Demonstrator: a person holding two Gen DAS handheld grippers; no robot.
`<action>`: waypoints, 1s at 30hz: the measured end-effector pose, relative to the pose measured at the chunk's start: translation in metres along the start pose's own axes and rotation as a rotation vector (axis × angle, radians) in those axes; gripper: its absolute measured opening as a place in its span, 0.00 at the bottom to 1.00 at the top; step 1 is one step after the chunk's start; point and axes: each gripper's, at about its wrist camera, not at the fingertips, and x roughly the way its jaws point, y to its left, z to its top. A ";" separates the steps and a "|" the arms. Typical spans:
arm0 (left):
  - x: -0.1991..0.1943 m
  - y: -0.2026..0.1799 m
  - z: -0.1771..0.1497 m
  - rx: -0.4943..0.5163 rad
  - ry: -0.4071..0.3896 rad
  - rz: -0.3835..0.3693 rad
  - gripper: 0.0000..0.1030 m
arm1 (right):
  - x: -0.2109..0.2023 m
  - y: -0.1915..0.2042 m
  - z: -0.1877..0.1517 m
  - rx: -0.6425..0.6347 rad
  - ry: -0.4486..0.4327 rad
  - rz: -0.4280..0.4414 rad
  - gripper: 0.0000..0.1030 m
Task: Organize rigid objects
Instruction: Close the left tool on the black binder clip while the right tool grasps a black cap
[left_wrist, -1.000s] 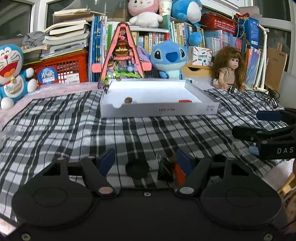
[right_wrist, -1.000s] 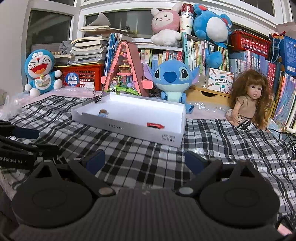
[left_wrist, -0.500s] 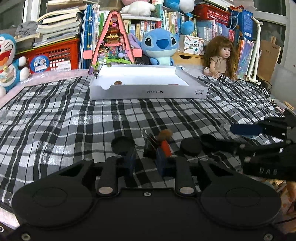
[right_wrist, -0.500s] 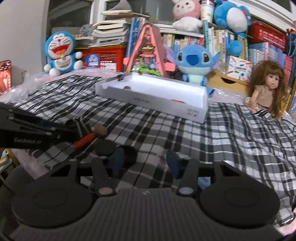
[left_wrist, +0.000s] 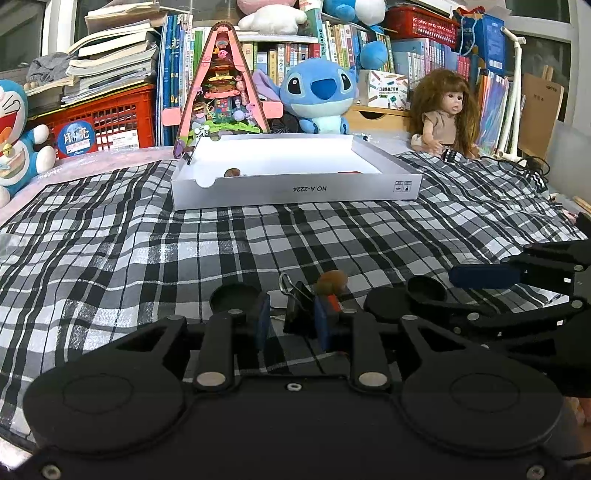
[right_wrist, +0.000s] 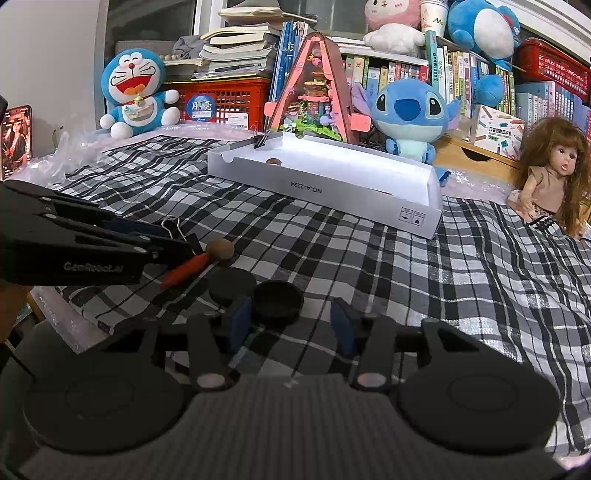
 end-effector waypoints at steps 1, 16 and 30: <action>0.001 0.000 0.000 0.000 -0.001 0.001 0.24 | 0.001 0.000 0.000 0.000 0.001 0.001 0.53; 0.000 -0.004 0.002 -0.009 -0.003 -0.019 0.11 | 0.001 0.005 0.003 -0.023 -0.003 0.019 0.36; -0.006 0.011 0.023 -0.063 -0.023 -0.028 0.04 | -0.006 -0.012 0.020 0.030 -0.047 -0.013 0.36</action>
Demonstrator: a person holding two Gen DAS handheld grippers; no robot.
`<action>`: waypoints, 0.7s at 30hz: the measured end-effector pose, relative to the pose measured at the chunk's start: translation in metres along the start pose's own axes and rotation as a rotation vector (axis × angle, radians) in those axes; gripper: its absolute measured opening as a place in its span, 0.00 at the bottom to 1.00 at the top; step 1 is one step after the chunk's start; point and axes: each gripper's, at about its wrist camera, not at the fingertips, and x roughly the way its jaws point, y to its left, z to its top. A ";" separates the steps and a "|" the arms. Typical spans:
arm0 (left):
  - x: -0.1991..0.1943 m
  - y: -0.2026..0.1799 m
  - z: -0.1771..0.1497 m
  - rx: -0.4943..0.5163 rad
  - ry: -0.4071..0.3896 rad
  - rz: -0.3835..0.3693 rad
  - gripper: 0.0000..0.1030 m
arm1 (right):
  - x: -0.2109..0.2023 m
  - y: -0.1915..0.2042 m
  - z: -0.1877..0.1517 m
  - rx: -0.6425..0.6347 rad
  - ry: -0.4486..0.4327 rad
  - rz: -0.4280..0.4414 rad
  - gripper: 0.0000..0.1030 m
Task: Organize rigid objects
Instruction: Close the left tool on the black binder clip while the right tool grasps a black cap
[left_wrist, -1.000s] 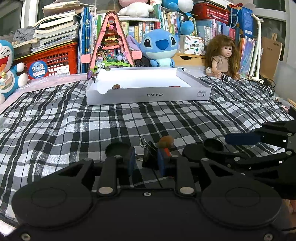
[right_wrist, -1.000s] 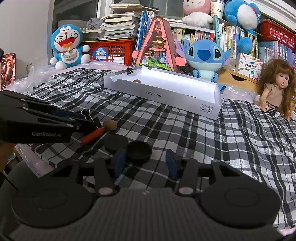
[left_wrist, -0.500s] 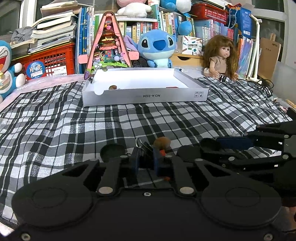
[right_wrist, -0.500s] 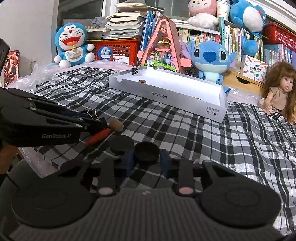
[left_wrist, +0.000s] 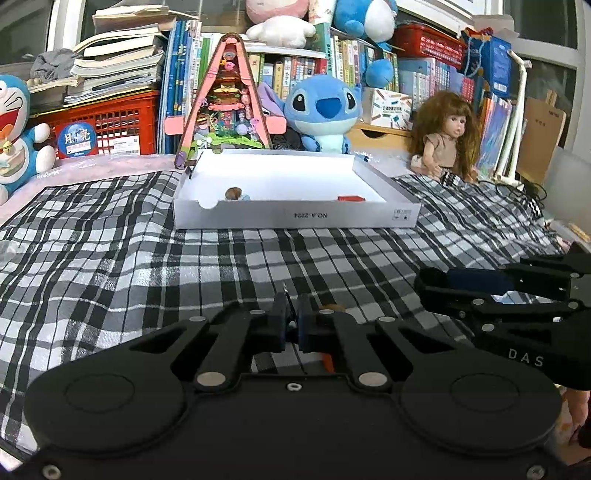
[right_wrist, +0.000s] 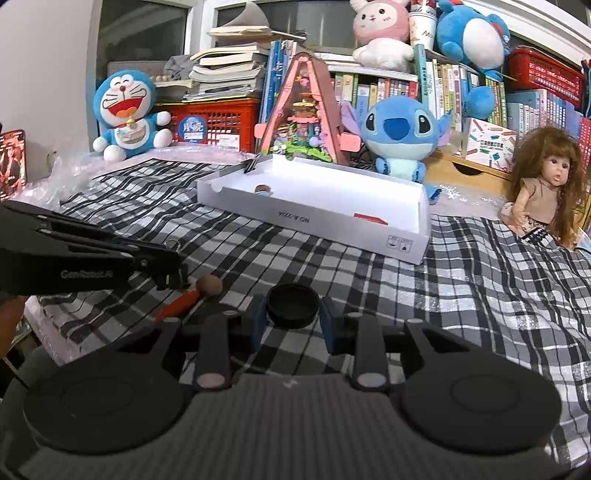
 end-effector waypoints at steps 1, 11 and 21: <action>0.000 0.002 0.002 -0.006 -0.001 0.000 0.03 | 0.000 -0.001 0.001 0.004 -0.001 -0.004 0.36; 0.003 0.010 0.012 -0.021 -0.015 0.021 0.01 | 0.000 -0.017 0.014 0.060 -0.025 -0.027 0.36; 0.006 -0.003 -0.005 0.034 0.007 0.003 0.12 | 0.002 -0.018 0.011 0.064 -0.015 -0.032 0.36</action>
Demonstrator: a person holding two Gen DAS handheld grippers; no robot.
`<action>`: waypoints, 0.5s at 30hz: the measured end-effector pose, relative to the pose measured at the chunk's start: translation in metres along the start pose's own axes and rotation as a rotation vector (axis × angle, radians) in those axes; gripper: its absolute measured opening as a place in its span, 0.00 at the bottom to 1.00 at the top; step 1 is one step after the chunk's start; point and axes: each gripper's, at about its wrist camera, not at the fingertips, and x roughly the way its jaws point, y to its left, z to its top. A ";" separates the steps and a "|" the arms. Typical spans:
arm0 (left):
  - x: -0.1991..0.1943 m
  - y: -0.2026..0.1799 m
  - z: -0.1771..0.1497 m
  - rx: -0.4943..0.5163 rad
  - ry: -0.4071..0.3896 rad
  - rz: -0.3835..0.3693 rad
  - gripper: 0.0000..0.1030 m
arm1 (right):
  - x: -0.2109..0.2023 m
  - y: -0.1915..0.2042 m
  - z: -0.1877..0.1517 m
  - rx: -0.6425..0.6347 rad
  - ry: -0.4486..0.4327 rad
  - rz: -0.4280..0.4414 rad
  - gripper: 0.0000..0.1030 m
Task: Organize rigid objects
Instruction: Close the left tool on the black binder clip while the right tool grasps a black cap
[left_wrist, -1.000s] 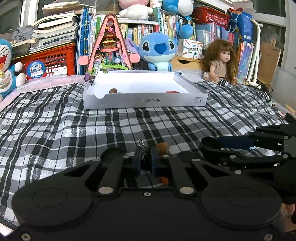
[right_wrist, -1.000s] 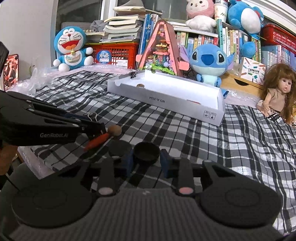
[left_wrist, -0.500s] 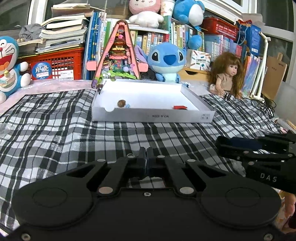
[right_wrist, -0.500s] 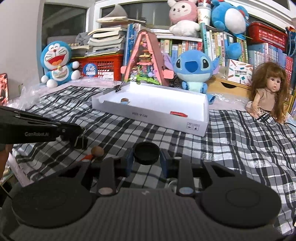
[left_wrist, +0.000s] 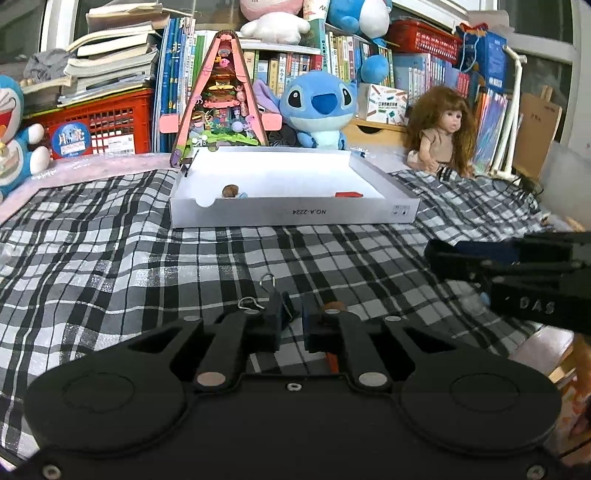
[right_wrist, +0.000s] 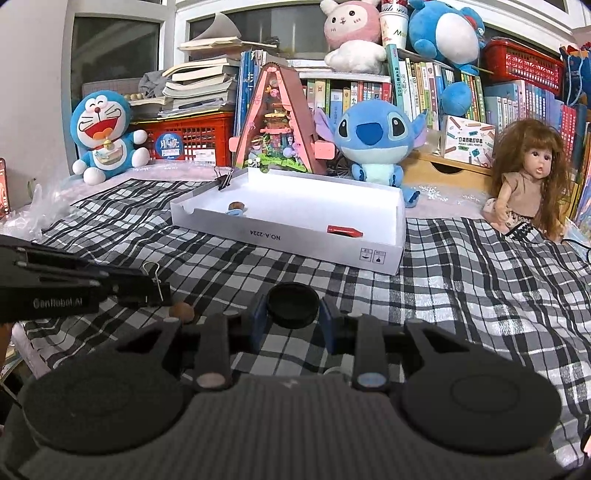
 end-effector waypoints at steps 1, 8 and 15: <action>0.001 -0.003 -0.001 0.017 -0.004 0.019 0.15 | 0.001 0.000 0.000 0.000 0.001 0.000 0.36; 0.009 -0.018 -0.007 0.106 -0.065 0.124 0.39 | 0.001 0.001 -0.001 0.002 0.003 0.003 0.36; 0.025 -0.008 -0.006 0.053 0.007 0.091 0.29 | 0.003 0.001 -0.004 0.001 0.010 0.003 0.36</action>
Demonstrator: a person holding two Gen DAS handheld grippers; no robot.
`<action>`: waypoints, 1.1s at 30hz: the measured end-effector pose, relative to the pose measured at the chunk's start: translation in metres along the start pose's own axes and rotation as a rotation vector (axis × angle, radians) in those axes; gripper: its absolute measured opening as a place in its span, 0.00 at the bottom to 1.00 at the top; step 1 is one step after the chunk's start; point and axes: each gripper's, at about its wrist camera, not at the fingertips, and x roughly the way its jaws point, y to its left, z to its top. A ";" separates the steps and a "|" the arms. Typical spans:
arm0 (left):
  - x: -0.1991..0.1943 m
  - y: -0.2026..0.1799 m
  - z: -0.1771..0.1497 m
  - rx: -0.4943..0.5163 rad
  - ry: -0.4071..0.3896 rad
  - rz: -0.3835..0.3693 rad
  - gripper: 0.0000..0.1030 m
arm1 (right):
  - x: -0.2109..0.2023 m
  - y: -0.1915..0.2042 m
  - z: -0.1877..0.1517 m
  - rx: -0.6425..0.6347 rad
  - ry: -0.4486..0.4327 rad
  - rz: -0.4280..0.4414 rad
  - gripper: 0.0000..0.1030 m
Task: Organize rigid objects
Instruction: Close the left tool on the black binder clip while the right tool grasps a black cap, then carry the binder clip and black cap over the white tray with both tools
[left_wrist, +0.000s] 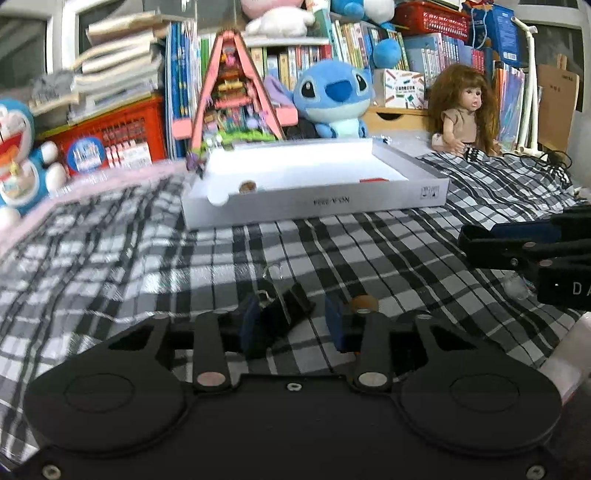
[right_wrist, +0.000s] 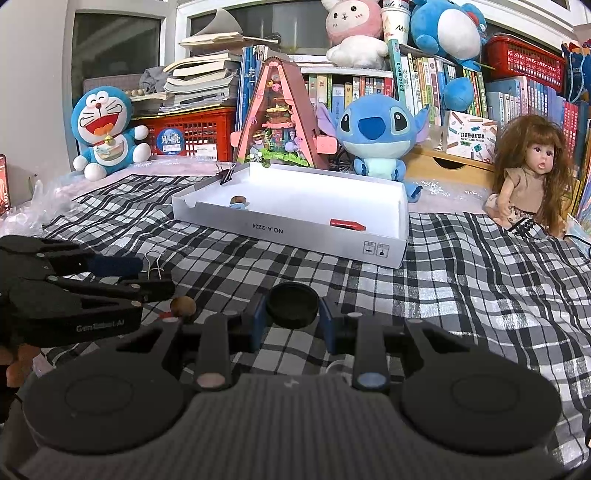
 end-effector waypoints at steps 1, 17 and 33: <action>0.002 0.001 0.000 -0.010 0.006 -0.004 0.25 | 0.000 0.000 0.000 0.002 0.001 0.000 0.36; -0.006 0.010 0.020 -0.040 -0.025 -0.023 0.18 | 0.001 -0.003 0.007 -0.007 -0.009 -0.003 0.36; 0.001 0.023 0.037 -0.088 -0.018 -0.034 0.18 | 0.009 -0.017 0.026 0.044 -0.013 -0.011 0.36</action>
